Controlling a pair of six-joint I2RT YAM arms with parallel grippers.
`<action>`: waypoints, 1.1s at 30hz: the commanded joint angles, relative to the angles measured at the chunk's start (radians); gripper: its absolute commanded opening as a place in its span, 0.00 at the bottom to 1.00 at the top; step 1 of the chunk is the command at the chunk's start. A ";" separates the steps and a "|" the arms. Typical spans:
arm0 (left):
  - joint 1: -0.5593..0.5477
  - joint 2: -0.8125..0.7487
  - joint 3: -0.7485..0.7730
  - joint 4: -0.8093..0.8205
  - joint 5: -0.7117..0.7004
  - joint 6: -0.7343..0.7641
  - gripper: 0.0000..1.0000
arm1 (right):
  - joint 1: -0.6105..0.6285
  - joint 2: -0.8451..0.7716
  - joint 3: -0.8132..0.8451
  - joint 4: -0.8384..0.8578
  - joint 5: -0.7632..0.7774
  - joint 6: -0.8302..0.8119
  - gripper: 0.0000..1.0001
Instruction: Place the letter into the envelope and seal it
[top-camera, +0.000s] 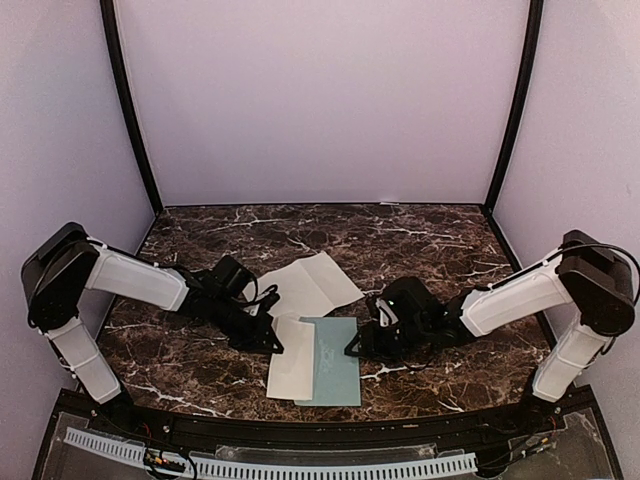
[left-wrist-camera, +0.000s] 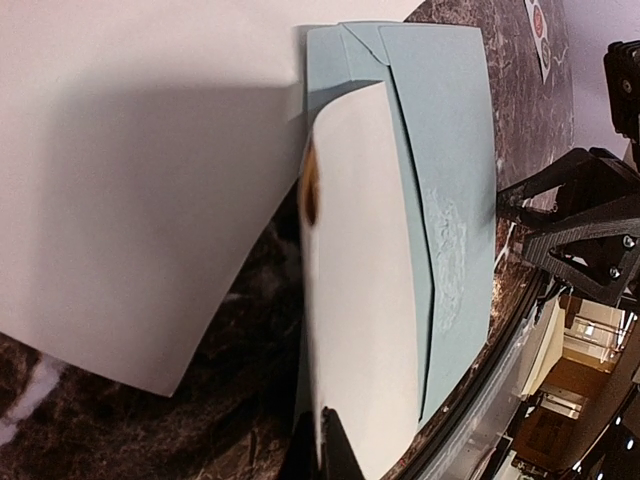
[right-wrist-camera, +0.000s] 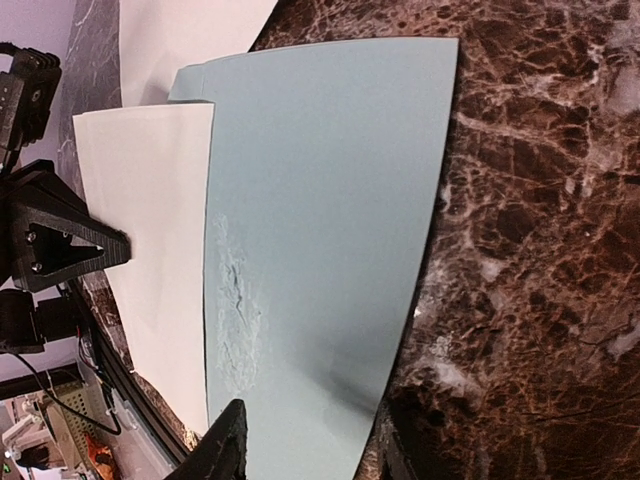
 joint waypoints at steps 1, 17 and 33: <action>0.004 0.011 -0.006 0.029 0.021 0.026 0.00 | 0.013 0.033 0.000 0.006 -0.013 0.009 0.40; 0.004 0.037 -0.015 0.067 0.039 -0.021 0.00 | 0.014 0.047 0.007 0.020 -0.027 0.009 0.37; 0.002 0.043 -0.035 0.163 0.078 -0.064 0.00 | 0.015 0.057 0.008 0.057 -0.054 0.017 0.34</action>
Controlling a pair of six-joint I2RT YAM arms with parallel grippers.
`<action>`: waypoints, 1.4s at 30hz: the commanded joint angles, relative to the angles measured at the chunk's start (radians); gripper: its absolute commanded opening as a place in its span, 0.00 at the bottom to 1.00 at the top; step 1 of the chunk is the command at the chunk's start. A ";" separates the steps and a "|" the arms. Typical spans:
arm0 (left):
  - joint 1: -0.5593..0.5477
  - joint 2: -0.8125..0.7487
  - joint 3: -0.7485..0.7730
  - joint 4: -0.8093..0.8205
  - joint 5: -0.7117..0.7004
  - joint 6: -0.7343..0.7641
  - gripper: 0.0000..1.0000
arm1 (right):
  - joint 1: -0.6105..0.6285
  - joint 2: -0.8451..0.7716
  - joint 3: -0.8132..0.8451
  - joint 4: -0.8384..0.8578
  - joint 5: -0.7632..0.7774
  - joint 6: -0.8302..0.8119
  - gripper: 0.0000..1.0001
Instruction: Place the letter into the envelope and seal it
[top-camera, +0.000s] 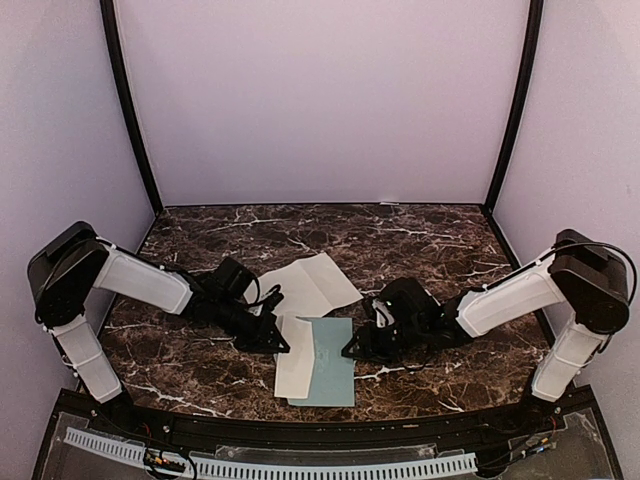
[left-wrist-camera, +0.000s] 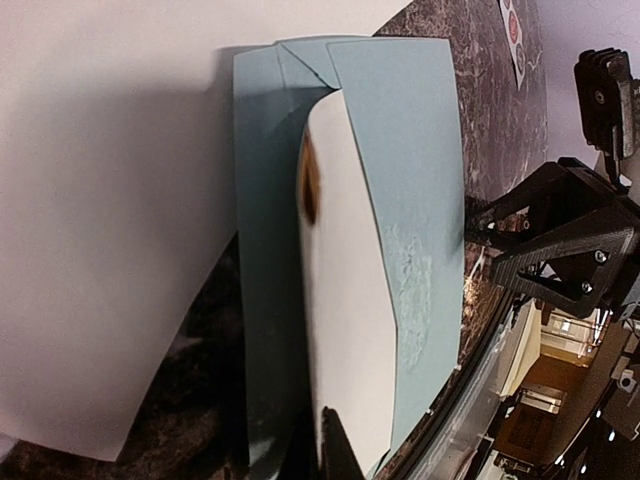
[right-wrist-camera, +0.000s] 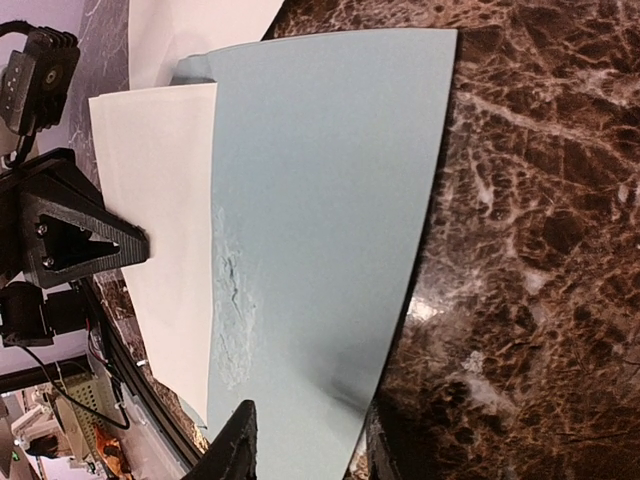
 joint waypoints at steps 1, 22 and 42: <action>0.000 0.000 -0.018 0.038 0.021 -0.018 0.00 | 0.015 0.023 0.002 0.010 -0.015 0.008 0.34; -0.077 0.081 0.052 0.094 0.015 -0.035 0.00 | 0.025 0.063 0.066 -0.017 -0.022 0.002 0.32; -0.089 -0.109 0.110 -0.186 -0.242 0.068 0.51 | 0.028 -0.156 0.042 -0.187 0.137 -0.050 0.39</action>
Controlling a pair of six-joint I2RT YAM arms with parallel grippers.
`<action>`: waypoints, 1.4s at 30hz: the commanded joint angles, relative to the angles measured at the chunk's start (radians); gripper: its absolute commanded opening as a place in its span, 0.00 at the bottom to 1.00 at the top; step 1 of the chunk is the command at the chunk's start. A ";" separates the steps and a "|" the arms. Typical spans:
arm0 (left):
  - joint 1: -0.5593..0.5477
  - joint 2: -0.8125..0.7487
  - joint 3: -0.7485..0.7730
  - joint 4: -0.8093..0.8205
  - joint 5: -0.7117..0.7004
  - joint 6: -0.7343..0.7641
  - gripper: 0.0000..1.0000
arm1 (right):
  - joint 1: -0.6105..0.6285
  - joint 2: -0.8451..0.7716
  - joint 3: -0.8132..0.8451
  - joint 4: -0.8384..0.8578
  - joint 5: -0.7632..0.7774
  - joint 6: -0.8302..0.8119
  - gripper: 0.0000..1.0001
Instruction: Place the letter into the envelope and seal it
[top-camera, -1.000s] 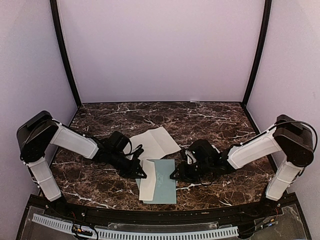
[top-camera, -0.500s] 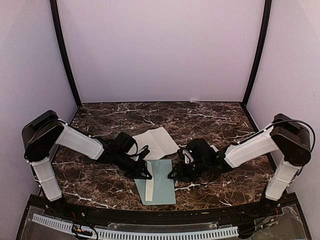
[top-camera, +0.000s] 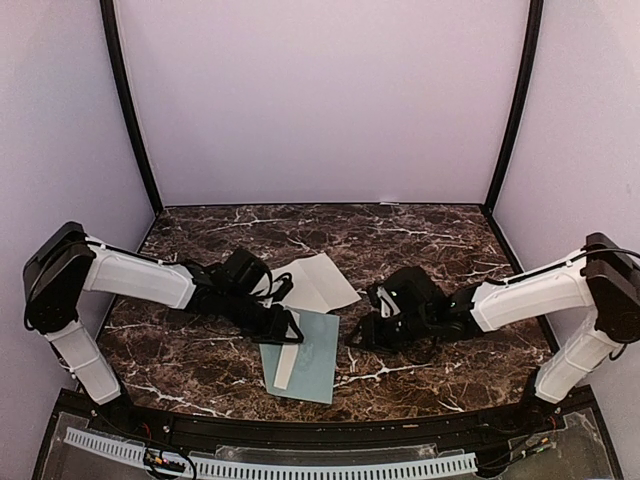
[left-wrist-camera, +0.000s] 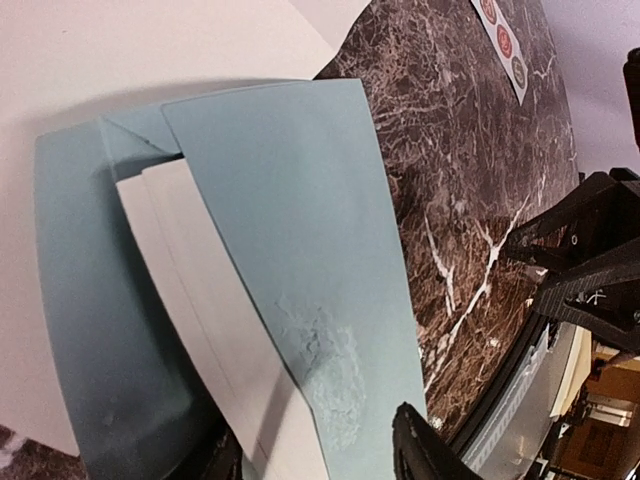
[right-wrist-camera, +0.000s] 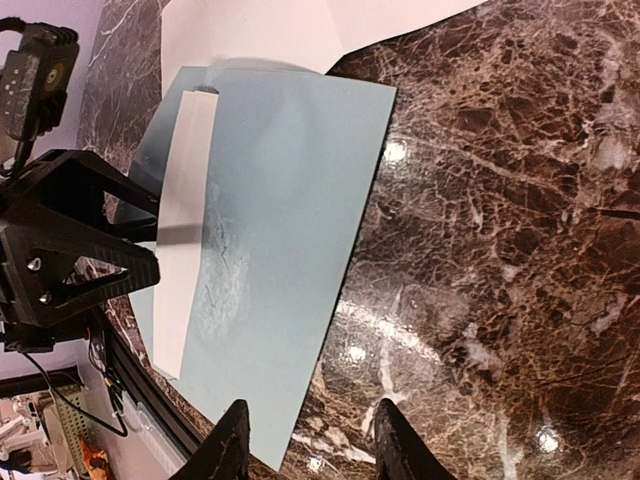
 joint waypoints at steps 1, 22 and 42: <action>-0.002 -0.079 0.000 -0.084 -0.051 0.023 0.54 | 0.008 -0.034 -0.002 -0.036 0.035 -0.007 0.40; -0.004 -0.049 -0.002 -0.103 -0.081 0.050 0.48 | 0.064 0.083 0.021 0.086 -0.028 0.051 0.37; -0.004 0.040 -0.002 -0.086 -0.084 0.078 0.31 | 0.064 0.202 0.063 0.137 -0.073 0.050 0.36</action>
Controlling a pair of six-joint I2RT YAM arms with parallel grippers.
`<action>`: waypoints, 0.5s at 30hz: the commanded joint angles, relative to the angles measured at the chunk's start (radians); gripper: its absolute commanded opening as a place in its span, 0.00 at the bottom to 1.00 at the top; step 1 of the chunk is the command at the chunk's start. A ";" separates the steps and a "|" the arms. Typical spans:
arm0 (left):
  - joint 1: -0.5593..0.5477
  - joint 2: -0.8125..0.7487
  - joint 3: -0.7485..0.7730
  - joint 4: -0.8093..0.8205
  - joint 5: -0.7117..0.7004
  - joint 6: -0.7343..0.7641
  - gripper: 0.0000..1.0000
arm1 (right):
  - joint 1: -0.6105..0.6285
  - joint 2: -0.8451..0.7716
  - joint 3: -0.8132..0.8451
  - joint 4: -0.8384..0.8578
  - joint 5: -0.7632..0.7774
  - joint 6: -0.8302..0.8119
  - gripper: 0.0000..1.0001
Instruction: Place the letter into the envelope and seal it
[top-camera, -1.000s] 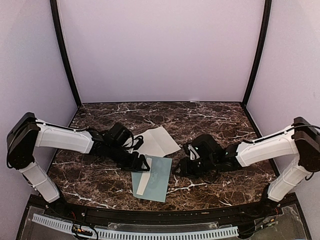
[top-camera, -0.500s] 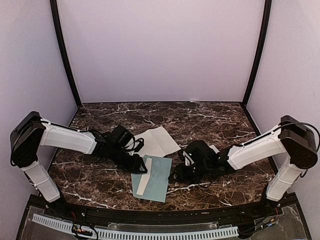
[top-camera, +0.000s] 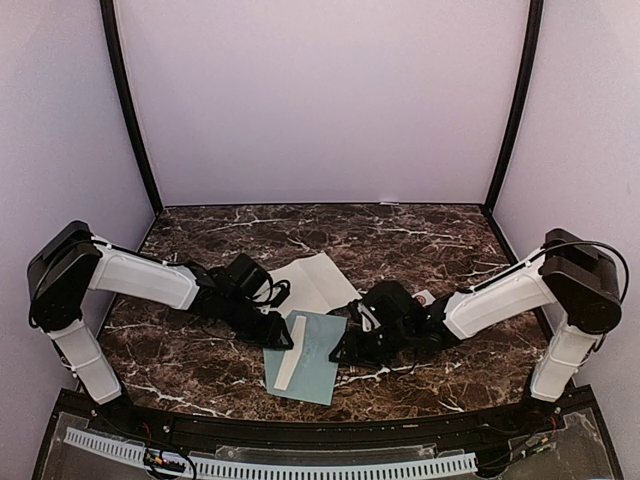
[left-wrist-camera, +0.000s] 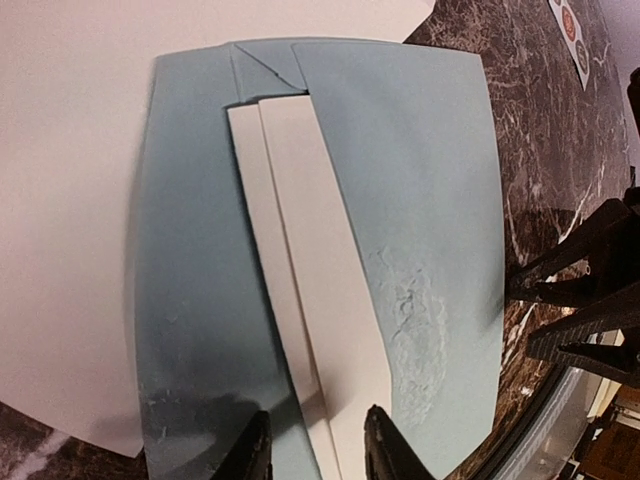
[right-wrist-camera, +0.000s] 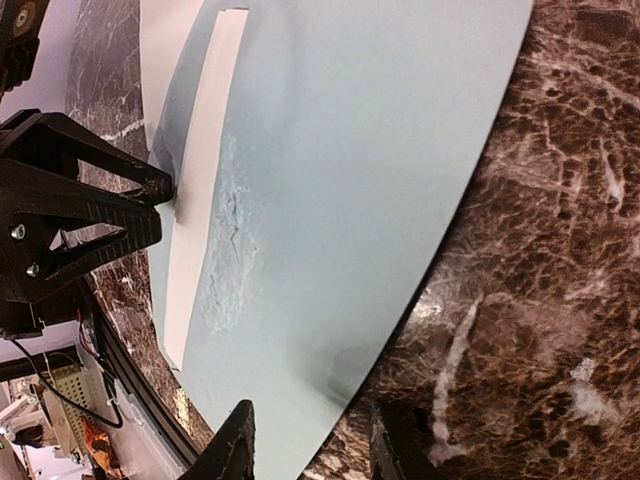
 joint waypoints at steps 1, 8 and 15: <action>-0.004 0.026 -0.002 -0.004 -0.001 0.016 0.30 | 0.011 0.031 0.023 0.035 -0.016 0.009 0.35; -0.004 0.051 0.001 0.003 0.011 0.017 0.24 | 0.009 0.052 0.024 0.051 -0.022 0.015 0.34; -0.008 0.069 0.001 0.013 0.025 0.015 0.18 | 0.010 0.061 0.023 0.060 -0.028 0.018 0.33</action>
